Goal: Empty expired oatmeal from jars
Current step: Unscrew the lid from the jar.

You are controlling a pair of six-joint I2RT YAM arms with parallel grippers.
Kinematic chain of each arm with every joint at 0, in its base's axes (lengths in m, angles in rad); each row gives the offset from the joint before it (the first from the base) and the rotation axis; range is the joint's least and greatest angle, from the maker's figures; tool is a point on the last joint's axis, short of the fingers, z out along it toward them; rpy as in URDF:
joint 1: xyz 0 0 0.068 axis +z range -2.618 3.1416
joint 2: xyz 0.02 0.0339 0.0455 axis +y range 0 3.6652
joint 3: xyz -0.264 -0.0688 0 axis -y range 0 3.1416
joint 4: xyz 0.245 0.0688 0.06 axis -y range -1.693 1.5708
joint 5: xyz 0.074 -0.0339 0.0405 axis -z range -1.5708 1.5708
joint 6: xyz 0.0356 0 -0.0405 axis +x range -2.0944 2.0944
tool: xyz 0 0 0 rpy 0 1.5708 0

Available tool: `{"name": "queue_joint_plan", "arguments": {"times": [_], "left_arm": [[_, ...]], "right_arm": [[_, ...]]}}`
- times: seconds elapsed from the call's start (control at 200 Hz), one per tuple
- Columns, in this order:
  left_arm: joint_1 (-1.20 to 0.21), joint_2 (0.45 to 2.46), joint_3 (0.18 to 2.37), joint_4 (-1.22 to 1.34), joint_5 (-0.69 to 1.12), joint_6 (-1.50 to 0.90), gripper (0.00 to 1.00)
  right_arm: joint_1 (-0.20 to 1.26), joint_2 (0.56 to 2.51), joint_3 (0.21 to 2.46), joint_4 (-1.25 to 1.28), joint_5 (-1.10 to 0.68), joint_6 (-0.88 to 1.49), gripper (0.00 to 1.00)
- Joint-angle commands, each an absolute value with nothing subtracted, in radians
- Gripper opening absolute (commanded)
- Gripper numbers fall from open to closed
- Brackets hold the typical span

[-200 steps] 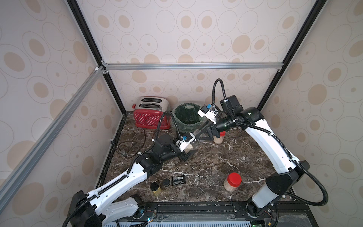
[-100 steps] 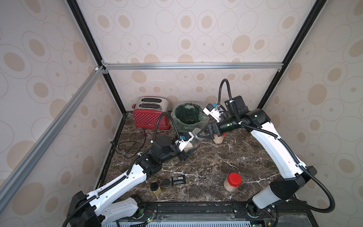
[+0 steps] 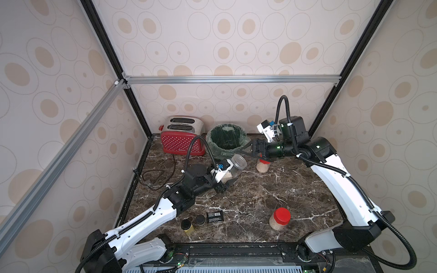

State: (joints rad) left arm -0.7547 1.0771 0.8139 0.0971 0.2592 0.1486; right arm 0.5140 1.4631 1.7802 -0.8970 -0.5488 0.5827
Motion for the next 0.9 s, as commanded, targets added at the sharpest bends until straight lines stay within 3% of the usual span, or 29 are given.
{"name": "queue_joint_plan", "arguments": {"times": [0.0,0.305,0.516,0.771,0.896], "left_arm": [[-0.76,1.071,0.832,0.138,0.259,0.178,0.66],[-0.76,1.079,0.831,0.14,0.264,0.178,0.66],[-0.759,1.083,0.836,0.137,0.266,0.176,0.66],[-0.76,1.087,0.842,0.132,0.266,0.179,0.66],[-0.76,1.087,0.843,0.129,0.266,0.179,0.65]], "right_arm": [[0.541,1.511,1.831,-0.942,-0.553,0.596,0.99],[0.601,1.576,1.924,-1.02,-0.527,0.548,0.99],[0.616,1.586,1.927,-1.058,-0.494,0.526,0.89],[0.627,1.589,1.924,-1.065,-0.496,0.508,0.85],[0.628,1.592,1.925,-1.066,-0.503,0.5,0.78]]}}
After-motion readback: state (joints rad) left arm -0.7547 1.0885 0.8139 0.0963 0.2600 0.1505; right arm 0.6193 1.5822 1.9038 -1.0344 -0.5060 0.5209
